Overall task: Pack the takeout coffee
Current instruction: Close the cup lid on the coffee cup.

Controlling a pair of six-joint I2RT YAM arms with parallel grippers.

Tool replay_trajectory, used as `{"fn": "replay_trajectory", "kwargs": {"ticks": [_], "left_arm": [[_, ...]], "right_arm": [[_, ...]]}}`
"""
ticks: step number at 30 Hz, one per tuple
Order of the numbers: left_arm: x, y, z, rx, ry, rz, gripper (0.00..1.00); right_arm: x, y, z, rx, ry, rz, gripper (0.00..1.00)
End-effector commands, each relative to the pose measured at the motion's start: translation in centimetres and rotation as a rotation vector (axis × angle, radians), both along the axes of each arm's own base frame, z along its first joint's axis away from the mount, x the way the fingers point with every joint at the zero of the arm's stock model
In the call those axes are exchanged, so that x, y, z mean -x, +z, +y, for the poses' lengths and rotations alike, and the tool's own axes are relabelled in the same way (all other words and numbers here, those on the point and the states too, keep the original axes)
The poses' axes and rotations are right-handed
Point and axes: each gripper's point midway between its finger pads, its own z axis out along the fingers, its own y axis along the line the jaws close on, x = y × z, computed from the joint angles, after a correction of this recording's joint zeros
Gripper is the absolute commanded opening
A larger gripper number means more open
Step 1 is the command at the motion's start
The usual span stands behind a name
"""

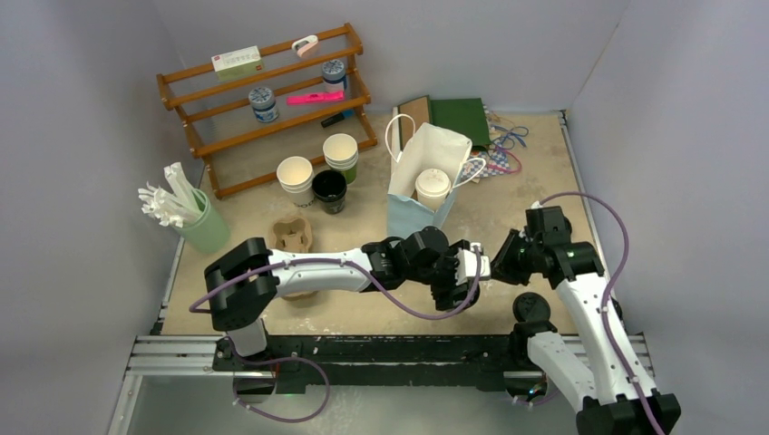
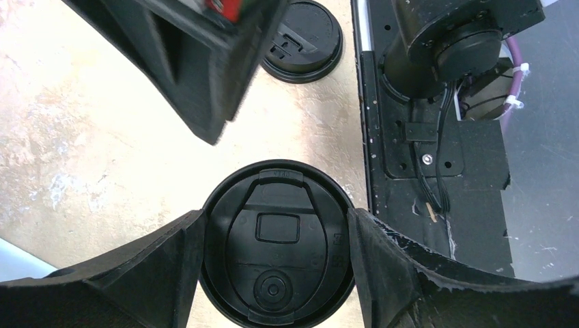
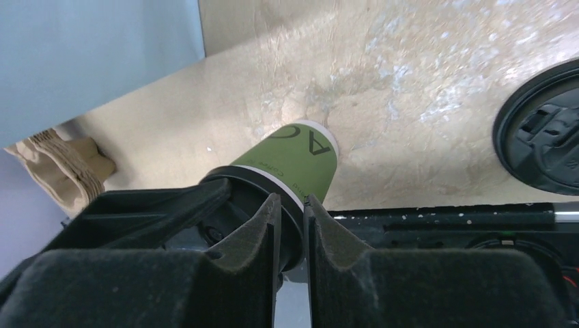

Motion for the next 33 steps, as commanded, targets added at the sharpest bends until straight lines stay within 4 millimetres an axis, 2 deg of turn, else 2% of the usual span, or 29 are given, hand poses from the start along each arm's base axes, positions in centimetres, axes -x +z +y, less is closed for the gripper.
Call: {"fn": "replay_trajectory", "kwargs": {"ticks": [1, 11, 17, 21, 28, 33], "left_arm": [[1.5, -0.5, 0.7, -0.067, -0.032, 0.034, 0.74], [1.3, -1.2, 1.3, -0.096, -0.003, 0.047, 0.74], [1.5, -1.7, 1.5, -0.116, -0.001, 0.063, 0.74], [1.7, -1.8, 1.5, -0.120, -0.007, 0.068, 0.74], [1.8, -2.0, 1.5, -0.123, -0.008, 0.074, 0.74], [1.8, -2.1, 1.5, -0.125, -0.007, 0.075, 0.74]], "right_arm": [[-0.1, 2.1, -1.4, 0.076, -0.012, -0.039, 0.21], [3.5, -1.0, -0.6, 0.033, 0.056, 0.084, 0.20], [4.2, -1.4, 0.7, -0.042, 0.103, 0.097, 0.19], [4.0, -0.6, 1.1, -0.069, 0.115, 0.058, 0.19], [4.0, -0.1, 1.4, -0.085, 0.130, 0.047, 0.18], [4.1, -0.6, 1.5, -0.094, 0.135, 0.060, 0.18]]}}
